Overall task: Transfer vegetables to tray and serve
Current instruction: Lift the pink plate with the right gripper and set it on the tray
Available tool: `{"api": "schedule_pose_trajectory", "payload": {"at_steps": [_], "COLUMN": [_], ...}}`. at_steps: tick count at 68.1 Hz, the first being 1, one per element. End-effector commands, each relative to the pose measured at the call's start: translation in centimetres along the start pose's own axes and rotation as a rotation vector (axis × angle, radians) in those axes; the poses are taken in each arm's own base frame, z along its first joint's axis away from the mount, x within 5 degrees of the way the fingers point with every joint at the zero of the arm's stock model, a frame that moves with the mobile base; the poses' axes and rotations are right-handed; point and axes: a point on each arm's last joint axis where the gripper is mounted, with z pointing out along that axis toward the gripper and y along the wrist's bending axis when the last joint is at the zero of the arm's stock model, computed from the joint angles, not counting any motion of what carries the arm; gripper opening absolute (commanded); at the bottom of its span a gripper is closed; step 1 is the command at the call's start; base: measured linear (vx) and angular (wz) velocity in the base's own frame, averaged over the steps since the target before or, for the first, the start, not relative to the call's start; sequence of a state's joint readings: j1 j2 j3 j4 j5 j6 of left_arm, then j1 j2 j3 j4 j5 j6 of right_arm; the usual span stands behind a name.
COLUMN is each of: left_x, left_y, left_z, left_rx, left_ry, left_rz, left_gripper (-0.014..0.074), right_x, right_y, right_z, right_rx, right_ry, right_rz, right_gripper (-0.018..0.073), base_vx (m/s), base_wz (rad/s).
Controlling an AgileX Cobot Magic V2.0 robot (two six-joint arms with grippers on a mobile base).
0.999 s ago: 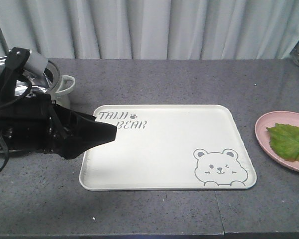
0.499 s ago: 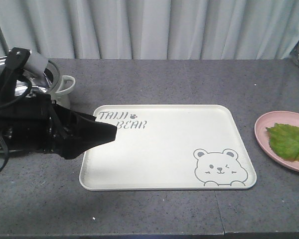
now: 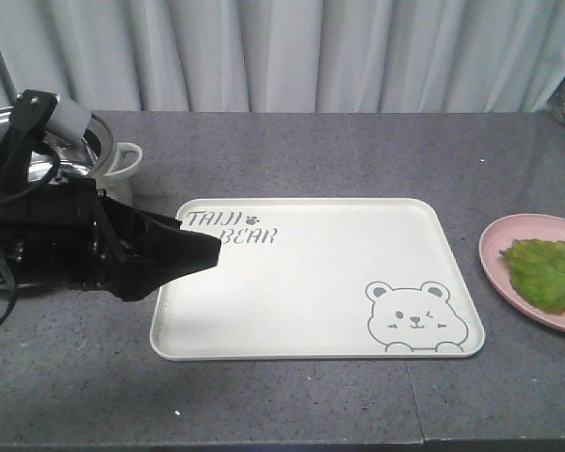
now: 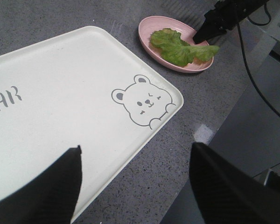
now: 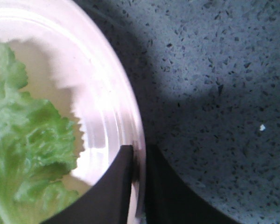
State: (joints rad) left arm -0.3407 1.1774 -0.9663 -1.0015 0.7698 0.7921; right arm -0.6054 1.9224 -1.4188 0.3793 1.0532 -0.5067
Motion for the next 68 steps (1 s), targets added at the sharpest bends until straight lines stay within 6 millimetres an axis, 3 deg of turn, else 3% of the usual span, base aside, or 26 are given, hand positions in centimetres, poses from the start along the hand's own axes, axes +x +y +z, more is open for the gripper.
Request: {"api": "schedule_pose_trajectory", "payload": {"at_steps": [1,19,43,52,68], "left_x": [-1.2,-1.2,-1.2,-1.2,-1.2], "left_y": [-0.8,-0.8,-0.8,-0.8,-0.8], "left_z": [-0.7,-0.7,-0.7,-0.7,-0.7], "left_rx": [0.021,0.021,0.021,0.021,0.021], "left_ry": [-0.070,-0.070,-0.070,-0.070,-0.070], "left_rz": [-0.011,-0.011,-0.011,-0.011,-0.011], "left_gripper": [0.0485,0.0485,0.0485,0.0485,0.0485], "right_x": [-0.6,-0.7,-0.3,-0.3,0.1], "right_y": [0.7,2.2,6.2,8.8,16.3], "right_z": [-2.5,-5.4,-10.6,-10.5,-8.2], "right_rx": [0.022,-0.002,-0.160,-0.186,-0.234], "right_ry": [-0.068,-0.167,-0.349,-0.336,-0.231], "right_rz": [-0.030,-0.026,-0.024,-0.084,-0.241], "right_gripper": [-0.0011,-0.0006,-0.0004,-0.0004,-0.0003], "base_vx": [0.00,0.00,0.00,0.00,0.00], "base_wz": [0.00,0.00,0.00,0.00,0.00]}}
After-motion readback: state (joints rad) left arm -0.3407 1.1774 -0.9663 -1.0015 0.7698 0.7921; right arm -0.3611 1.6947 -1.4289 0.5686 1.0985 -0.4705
